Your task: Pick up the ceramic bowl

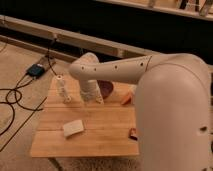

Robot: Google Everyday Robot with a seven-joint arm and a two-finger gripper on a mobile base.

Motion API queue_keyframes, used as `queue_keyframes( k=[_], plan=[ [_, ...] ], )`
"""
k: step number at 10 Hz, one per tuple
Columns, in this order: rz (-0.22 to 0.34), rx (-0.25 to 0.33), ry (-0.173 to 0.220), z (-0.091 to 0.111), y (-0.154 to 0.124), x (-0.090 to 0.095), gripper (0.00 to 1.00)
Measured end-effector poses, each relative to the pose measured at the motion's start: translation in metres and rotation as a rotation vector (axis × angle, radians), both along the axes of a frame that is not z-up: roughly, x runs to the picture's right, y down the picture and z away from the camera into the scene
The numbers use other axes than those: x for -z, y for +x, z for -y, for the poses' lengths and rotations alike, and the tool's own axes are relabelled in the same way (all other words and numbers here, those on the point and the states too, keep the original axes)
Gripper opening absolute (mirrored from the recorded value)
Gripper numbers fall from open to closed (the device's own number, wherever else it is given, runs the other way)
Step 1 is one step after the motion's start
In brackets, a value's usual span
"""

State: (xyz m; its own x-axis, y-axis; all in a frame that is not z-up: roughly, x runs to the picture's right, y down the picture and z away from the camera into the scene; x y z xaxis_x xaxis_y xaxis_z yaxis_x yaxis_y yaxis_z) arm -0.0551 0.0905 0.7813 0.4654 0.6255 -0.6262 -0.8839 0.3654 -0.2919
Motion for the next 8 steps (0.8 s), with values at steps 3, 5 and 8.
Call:
queue_keyframes(
  k=[3,5,8],
  plan=[
    [0.079,0.088,0.011,0.026,0.027,-0.056,0.65],
    [0.1,0.124,0.033,0.042,0.034,-0.078,0.65],
    [0.137,0.157,0.048,0.054,0.021,-0.099,0.65]
  ],
)
